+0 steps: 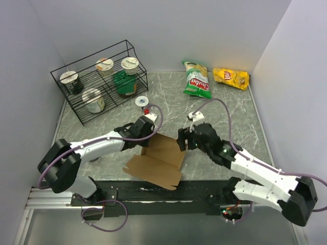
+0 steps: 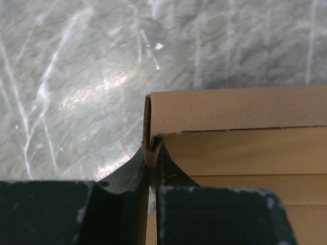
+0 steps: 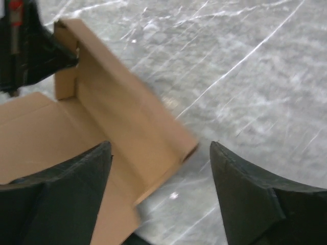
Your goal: Fold the paper box
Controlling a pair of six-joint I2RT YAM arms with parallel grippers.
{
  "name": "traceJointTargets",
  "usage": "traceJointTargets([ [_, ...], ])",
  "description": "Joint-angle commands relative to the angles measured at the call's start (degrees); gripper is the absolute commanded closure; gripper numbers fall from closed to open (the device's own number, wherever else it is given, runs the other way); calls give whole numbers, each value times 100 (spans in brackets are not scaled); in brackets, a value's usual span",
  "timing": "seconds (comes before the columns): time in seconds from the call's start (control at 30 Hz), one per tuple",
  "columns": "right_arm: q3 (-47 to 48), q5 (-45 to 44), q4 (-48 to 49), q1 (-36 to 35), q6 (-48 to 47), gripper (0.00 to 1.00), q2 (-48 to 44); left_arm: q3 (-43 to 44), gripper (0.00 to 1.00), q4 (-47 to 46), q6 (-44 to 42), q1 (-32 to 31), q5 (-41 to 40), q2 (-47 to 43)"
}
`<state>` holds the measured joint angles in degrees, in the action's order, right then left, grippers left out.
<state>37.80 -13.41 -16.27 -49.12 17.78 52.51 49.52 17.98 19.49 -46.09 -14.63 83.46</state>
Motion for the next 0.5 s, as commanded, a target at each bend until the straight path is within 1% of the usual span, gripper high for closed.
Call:
traceJointTargets([
  [0.0,412,1495,414,718,-854,20,522,172,99,-137,-630,65,996,109],
  [0.13,728,2016,528,799,-1434,23,1041,304,99,-40,-665,65,1147,249],
  [0.2,738,2140,660,790,-1514,26,1191,401,99,39,-692,65,1182,328],
  [0.33,632,2028,924,799,-1584,28,1323,489,99,127,-692,73,1156,390],
  [0.37,615,1966,959,790,-1576,30,1393,524,99,136,-683,73,1156,399],
  [0.4,588,1921,994,790,-1567,33,1419,533,99,145,-692,73,1173,434],
  [0.47,501,1764,1056,738,-1602,36,1455,594,99,188,-674,82,1191,469],
])
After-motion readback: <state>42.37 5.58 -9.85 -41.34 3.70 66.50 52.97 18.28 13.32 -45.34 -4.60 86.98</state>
